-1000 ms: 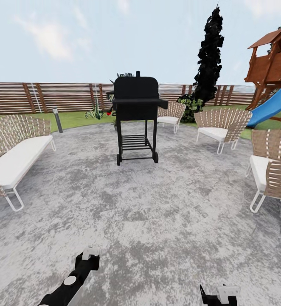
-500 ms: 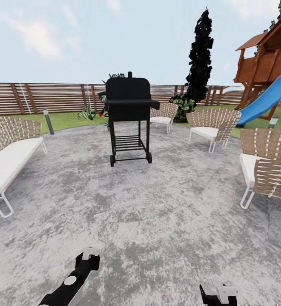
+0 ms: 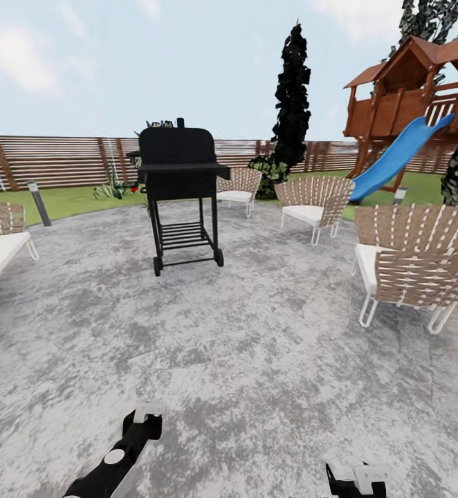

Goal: Pick up the pesticide atomizer in the garden and spray insectifuge to fully cover both potted plants in the garden.

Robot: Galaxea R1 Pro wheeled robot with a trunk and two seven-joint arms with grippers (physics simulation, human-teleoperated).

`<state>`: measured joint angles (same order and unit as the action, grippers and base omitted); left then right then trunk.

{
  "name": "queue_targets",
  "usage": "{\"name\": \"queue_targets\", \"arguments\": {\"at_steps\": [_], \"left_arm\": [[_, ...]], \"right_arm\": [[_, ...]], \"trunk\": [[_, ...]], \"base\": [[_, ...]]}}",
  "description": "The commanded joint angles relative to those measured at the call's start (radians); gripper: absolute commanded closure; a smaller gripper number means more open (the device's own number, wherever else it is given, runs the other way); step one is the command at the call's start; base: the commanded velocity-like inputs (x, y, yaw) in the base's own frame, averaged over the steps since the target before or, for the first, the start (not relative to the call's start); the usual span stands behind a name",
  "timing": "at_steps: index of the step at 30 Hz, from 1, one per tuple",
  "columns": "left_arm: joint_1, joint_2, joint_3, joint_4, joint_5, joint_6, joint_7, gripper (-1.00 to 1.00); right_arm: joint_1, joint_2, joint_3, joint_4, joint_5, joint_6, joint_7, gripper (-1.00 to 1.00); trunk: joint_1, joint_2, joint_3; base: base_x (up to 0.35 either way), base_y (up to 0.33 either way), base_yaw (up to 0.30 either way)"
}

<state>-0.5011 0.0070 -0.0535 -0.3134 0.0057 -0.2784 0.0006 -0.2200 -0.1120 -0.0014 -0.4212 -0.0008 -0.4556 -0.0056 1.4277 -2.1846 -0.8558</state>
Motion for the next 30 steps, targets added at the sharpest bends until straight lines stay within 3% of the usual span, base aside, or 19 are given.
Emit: {"name": "queue_targets", "arguments": {"at_steps": [1, 9, 30], "left_arm": [[0.000, 0.001, -0.005, 0.000, 0.000, -0.003, 0.002, 1.00], [0.000, 0.001, -0.005, 0.000, 0.000, -0.002, 0.001, 1.00], [0.000, -0.001, -0.005, 0.000, -0.001, -0.004, -0.005, 1.00]], "right_arm": [[-0.001, 0.000, 0.000, 0.001, 0.000, -0.003, -0.001, -1.00], [0.000, 0.000, 0.000, 0.001, 0.001, -0.003, 0.000, -1.00], [-0.001, 0.000, 0.000, 0.001, 0.001, -0.003, 0.000, -1.00]], "trunk": [[0.000, 0.000, 0.000], [0.000, 0.000, 0.001], [0.000, 0.000, -0.008]], "base": [[0.000, 0.000, -0.258], [-0.081, 0.031, -0.260], [-0.312, 0.042, -0.266]]}}
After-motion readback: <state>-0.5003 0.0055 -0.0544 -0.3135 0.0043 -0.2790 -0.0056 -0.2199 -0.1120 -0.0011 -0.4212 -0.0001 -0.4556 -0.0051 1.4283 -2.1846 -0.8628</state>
